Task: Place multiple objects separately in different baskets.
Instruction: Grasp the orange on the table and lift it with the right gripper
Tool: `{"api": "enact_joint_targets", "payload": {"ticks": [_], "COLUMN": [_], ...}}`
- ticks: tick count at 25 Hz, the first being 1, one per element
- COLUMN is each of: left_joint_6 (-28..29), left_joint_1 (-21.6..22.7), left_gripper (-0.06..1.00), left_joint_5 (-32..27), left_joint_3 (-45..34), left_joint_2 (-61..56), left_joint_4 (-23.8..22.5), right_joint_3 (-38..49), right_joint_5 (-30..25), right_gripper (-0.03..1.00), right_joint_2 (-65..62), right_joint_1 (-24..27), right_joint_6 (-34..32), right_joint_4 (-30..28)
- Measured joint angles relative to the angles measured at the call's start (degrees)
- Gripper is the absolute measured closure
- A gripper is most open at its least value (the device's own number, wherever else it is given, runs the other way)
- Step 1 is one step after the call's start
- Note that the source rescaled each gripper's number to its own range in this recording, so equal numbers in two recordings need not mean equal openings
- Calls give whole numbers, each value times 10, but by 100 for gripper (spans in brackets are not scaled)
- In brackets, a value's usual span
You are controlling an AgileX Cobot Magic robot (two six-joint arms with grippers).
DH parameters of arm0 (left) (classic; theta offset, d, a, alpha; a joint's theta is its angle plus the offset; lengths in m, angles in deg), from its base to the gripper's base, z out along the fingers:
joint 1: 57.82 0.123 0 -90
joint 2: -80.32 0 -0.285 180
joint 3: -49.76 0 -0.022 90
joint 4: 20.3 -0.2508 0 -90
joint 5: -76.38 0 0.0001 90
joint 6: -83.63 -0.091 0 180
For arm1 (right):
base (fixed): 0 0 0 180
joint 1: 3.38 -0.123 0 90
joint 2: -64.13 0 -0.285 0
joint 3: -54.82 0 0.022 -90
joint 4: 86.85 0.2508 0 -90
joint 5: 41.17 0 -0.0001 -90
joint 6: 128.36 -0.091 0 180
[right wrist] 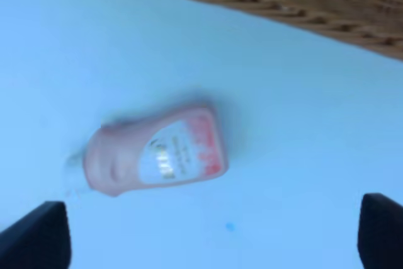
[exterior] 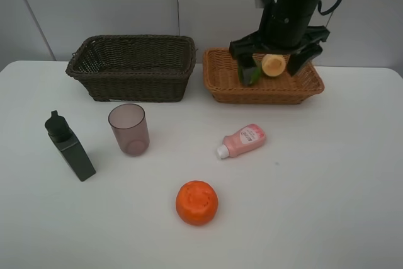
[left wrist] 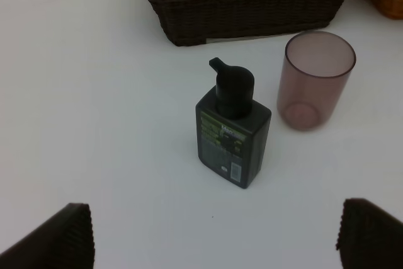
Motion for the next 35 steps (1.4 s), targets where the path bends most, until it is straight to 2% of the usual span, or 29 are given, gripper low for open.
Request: {"api": "enact_joint_targets", "payload": {"ticks": [4,11,15,24,35], "left_joint_6": [0,0,0,0,0], "left_joint_1": [0,0,0,0,0], "left_gripper": [-5,-5,-5,-5,-5], "left_joint_5": [0,0,0,0,0], "left_joint_3": [0,0,0,0,0], "left_joint_2": [0,0,0,0,0], "left_joint_4": [0,0,0,0,0], "right_joint_3": [56,129,158,178,182], "right_joint_5": [23,80,106,148,170], "right_gripper": [-3,-3,-3,-3,-3], "right_joint_2": [-28,-48,-48,-48,-1], "right_joint_1": [-30,-75,-100,-155,-192], "right_joint_6": [-37,-65,-99,-213,-262], "right_joint_4": [6,57,61,63,124]}}
